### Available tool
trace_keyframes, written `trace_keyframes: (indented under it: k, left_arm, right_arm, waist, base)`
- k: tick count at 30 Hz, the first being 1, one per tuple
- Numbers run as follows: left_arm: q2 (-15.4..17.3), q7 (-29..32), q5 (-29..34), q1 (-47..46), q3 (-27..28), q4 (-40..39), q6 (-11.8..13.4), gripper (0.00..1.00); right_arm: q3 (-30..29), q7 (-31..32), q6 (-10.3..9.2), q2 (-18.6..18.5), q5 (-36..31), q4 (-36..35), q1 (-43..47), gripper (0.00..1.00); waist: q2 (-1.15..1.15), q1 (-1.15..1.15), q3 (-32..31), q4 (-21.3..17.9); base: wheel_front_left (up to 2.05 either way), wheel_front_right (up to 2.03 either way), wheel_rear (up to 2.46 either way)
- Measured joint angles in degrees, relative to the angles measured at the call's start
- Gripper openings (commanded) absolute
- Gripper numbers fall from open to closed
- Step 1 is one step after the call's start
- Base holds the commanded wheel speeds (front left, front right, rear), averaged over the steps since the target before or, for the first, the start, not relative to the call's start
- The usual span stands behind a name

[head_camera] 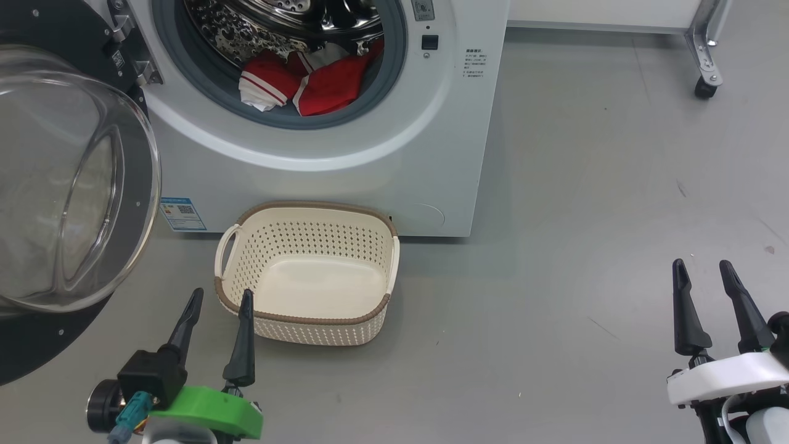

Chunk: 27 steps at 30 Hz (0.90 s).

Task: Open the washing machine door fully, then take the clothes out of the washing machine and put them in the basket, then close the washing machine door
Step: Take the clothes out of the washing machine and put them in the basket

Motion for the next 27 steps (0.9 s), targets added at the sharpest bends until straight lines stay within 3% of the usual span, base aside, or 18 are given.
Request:
trace_keyframes:
  k: [27]
  left_arm:
    - [-0.4,0.0,0.6,1.6,0.3,-1.9,0.5,1.0]
  right_arm:
    - [-0.5,0.0,0.01,1.1,-0.9,0.0,0.1,1.0]
  waist:
    - [0.0,0.0,-0.6,0.1]
  base:
    - [0.0,0.0,0.0]
